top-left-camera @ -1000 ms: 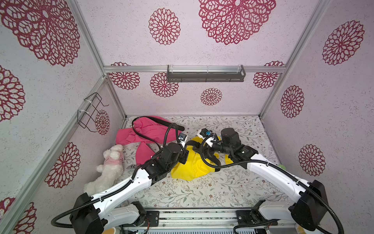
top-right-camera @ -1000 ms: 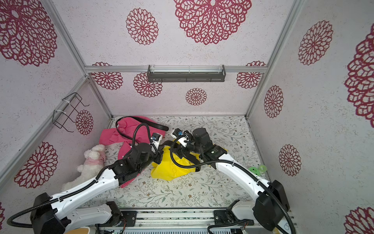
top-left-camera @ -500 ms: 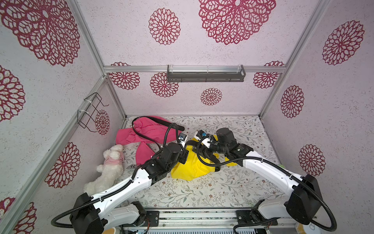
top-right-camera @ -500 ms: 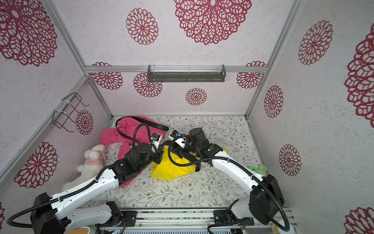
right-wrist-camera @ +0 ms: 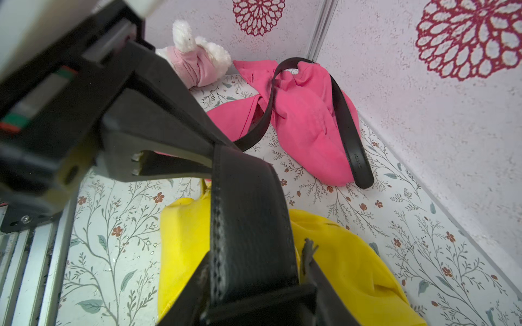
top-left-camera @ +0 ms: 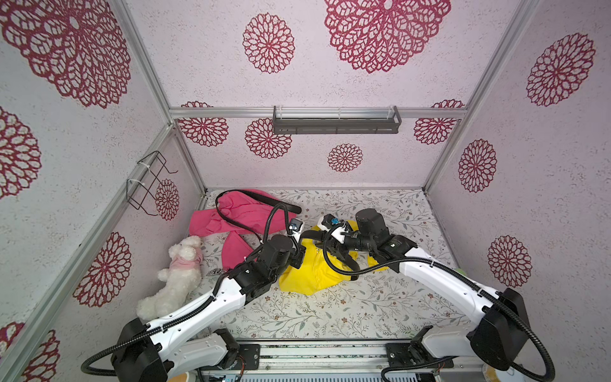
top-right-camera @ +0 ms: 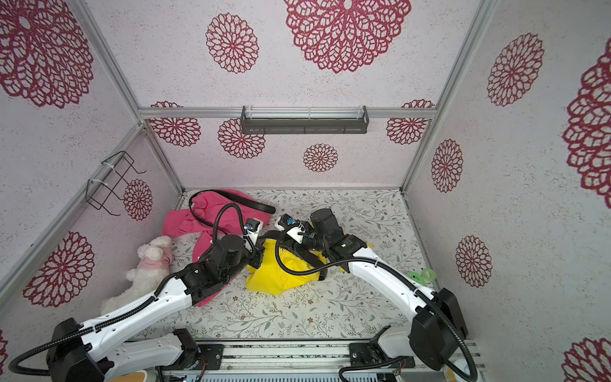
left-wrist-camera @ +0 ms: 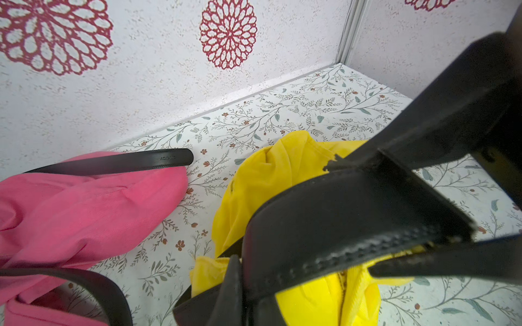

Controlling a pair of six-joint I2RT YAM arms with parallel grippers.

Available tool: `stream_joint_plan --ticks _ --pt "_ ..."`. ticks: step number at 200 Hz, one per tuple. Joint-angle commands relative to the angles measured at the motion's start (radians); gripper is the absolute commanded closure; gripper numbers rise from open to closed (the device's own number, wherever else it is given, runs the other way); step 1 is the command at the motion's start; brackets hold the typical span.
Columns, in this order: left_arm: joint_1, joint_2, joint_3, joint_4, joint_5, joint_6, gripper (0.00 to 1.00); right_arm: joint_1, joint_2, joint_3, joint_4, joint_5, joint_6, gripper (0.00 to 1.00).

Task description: Remove the belt from the trousers

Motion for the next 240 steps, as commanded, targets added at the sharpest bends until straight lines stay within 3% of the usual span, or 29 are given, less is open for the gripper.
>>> stream_joint_plan --ticks 1,65,102,125,143,155,164,171,184,205,240 --pt "0.088 -0.045 -0.021 0.000 -0.103 -0.005 1.00 -0.053 -0.091 -0.025 -0.023 0.011 0.009 1.00" --pt "0.272 -0.109 -0.073 -0.012 -0.121 -0.133 1.00 -0.147 -0.179 -0.068 -0.119 0.068 0.026 1.00" --pt "0.357 -0.063 -0.082 -0.109 -0.145 -0.262 1.00 -0.175 -0.220 -0.090 -0.122 0.097 0.053 1.00" --pt "0.352 -0.044 -0.098 -0.078 -0.042 -0.292 1.00 -0.176 -0.206 -0.059 -0.151 0.065 0.043 1.00" --pt "0.267 -0.019 -0.073 -0.051 -0.022 -0.231 1.00 -0.149 -0.155 0.015 -0.221 0.046 0.007 1.00" --pt "0.189 0.001 -0.036 -0.052 -0.047 -0.157 0.80 -0.126 -0.123 0.061 -0.260 0.049 -0.021 1.00" --pt "0.140 0.019 0.000 -0.063 -0.063 -0.108 0.52 -0.114 -0.102 0.093 -0.284 0.045 -0.036 1.00" --pt "0.104 0.030 0.027 -0.074 -0.086 -0.075 0.35 -0.105 -0.086 0.118 -0.302 0.043 -0.047 1.00" --pt "0.050 0.041 0.069 -0.089 -0.116 -0.014 0.18 -0.097 -0.060 0.160 -0.337 0.044 -0.061 1.00" --pt "-0.021 0.038 0.110 -0.088 -0.160 0.079 0.00 -0.090 -0.044 0.196 -0.363 0.046 -0.074 1.00" --pt "-0.091 0.079 0.180 -0.088 -0.166 0.209 0.03 -0.082 -0.047 0.208 -0.365 0.046 -0.077 1.00"
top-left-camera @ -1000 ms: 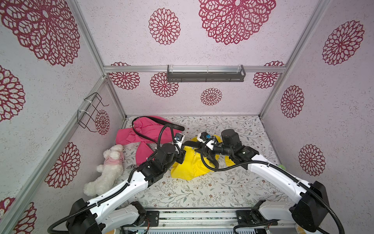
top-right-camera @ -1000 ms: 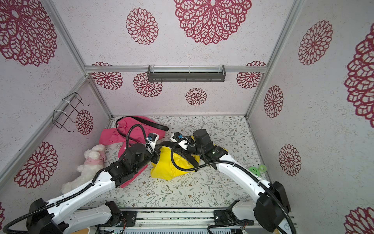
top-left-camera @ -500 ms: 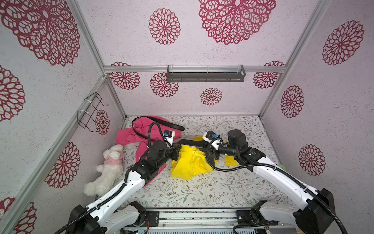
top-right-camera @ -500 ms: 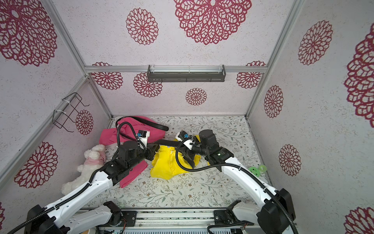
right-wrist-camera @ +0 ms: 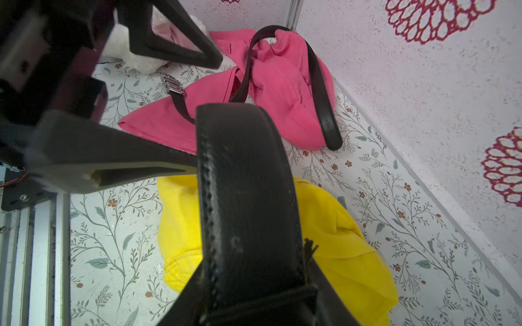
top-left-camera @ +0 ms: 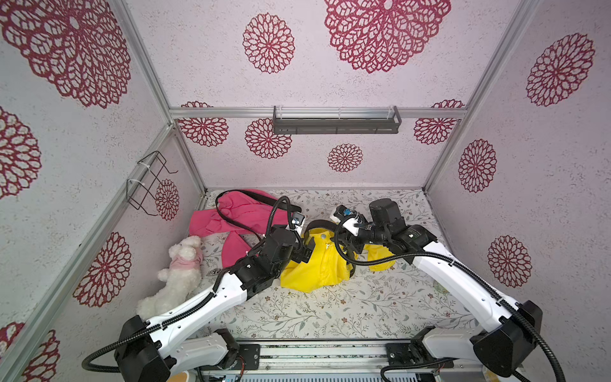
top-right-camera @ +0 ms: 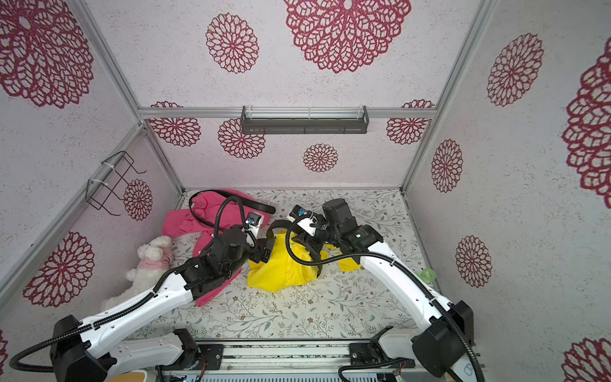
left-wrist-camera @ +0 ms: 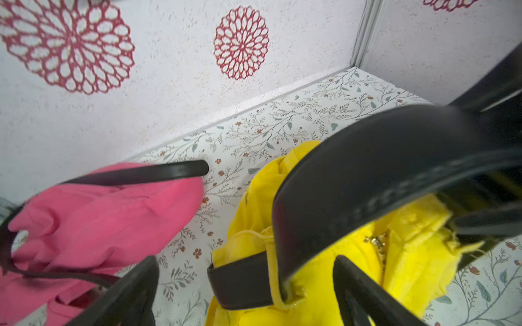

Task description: Remove the belt from the trousers

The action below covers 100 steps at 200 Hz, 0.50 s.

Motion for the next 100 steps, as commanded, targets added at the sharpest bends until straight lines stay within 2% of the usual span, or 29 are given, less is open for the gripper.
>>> stream_joint_plan --ticks 1,50,56,67,87,100 --pt "-0.038 0.033 0.053 -0.016 -0.067 0.138 0.03 0.005 -0.013 0.044 -0.027 0.002 -0.014 1.00" --pt "-0.059 0.154 0.134 0.059 -0.162 0.293 0.00 0.015 -0.016 0.038 -0.021 0.005 -0.009 1.00" --pt "-0.057 0.161 0.136 0.081 -0.177 0.306 0.04 0.015 -0.017 0.036 -0.021 0.010 -0.007 1.00" --pt "-0.052 0.165 0.137 0.111 -0.194 0.314 0.20 0.015 -0.021 0.030 -0.021 0.022 -0.006 1.00" --pt "-0.009 0.141 0.123 0.126 -0.193 0.254 0.67 0.011 -0.037 0.009 -0.025 0.051 -0.008 1.00" --pt "0.043 0.103 0.095 0.123 -0.186 0.182 0.88 0.004 -0.049 -0.007 -0.031 0.064 -0.006 1.00"
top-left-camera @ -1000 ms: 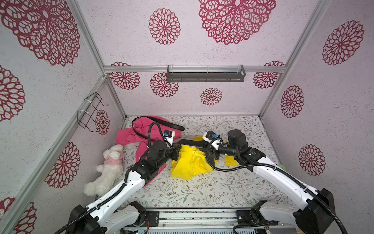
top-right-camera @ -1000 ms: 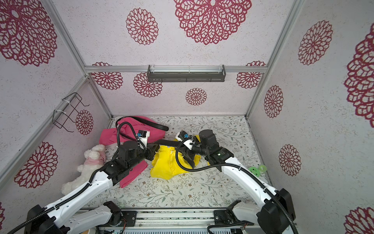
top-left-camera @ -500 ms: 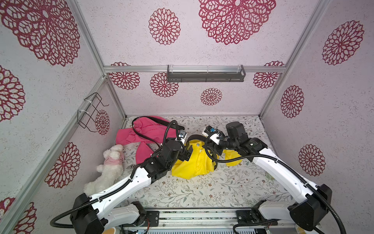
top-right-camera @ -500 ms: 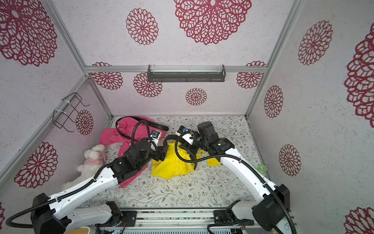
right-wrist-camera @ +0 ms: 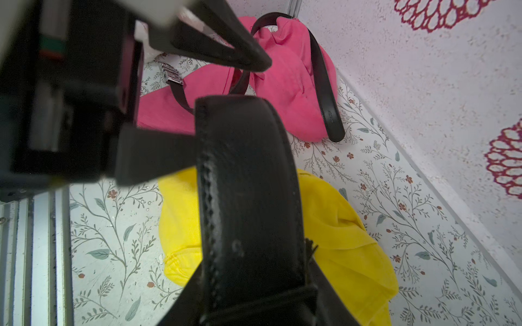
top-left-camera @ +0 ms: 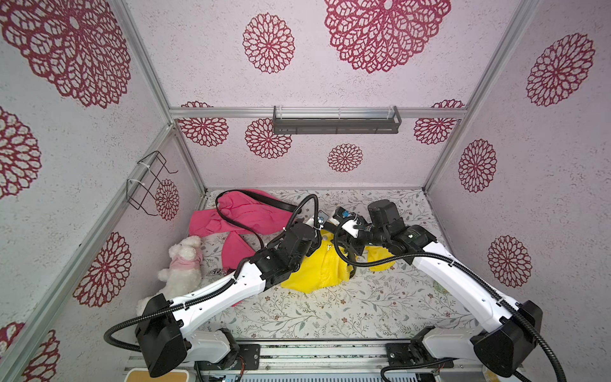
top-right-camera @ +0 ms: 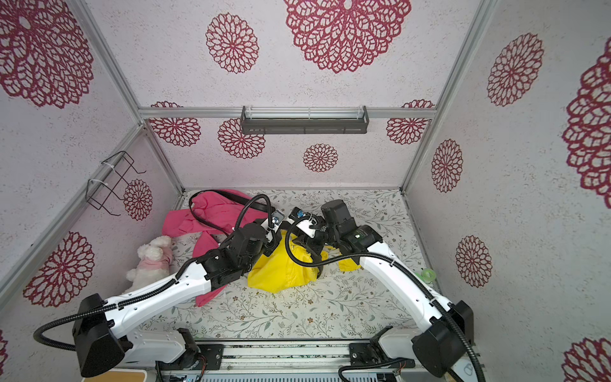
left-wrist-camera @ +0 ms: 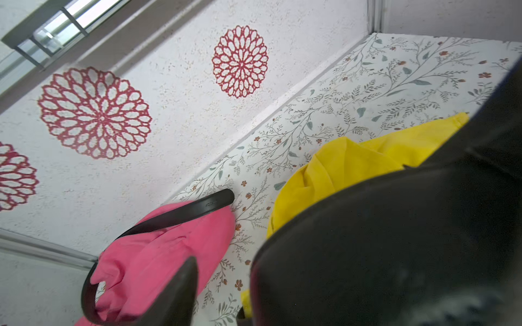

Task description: Remove the belt from the trousers

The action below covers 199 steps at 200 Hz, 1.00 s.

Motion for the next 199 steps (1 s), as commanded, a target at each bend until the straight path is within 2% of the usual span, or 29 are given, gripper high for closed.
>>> stream_joint_plan --ticks 1,12,60,100,125,139,149,161,169,191,199 --pt "0.077 -0.065 -0.023 0.055 -0.033 -0.070 0.89 -0.008 -0.049 -0.006 -0.010 0.035 0.000 1.00" --pt "0.138 -0.107 -0.060 0.044 -0.017 -0.144 1.00 -0.018 -0.062 -0.020 -0.013 0.040 0.002 1.00" --pt "0.458 -0.290 -0.252 0.004 0.128 -0.475 1.00 -0.080 -0.125 -0.067 -0.012 0.062 0.020 1.00" --pt "0.663 -0.338 -0.355 0.004 0.287 -0.672 1.00 -0.107 -0.150 -0.073 -0.007 0.056 0.033 1.00" --pt "0.711 -0.289 -0.358 0.021 0.445 -0.734 1.00 -0.106 -0.136 -0.060 -0.003 0.016 0.050 1.00" --pt "0.662 -0.245 -0.309 -0.008 0.476 -0.693 1.00 -0.100 -0.115 -0.043 -0.009 -0.007 0.056 1.00" --pt "0.592 -0.224 -0.257 -0.047 0.444 -0.625 0.84 -0.091 -0.101 -0.032 -0.009 -0.014 0.056 1.00" --pt "0.485 -0.208 -0.195 -0.092 0.365 -0.536 0.46 -0.078 -0.087 -0.018 -0.004 -0.021 0.056 1.00" --pt "0.425 -0.197 -0.154 -0.124 0.315 -0.483 0.29 -0.073 -0.073 -0.004 -0.008 -0.026 0.053 1.00" --pt "0.286 -0.186 -0.071 -0.165 0.187 -0.340 0.00 -0.063 -0.041 0.040 -0.029 -0.032 0.044 1.00" --pt "0.241 -0.191 -0.056 -0.163 0.148 -0.284 0.03 -0.063 -0.033 0.053 -0.030 -0.033 0.042 1.00"
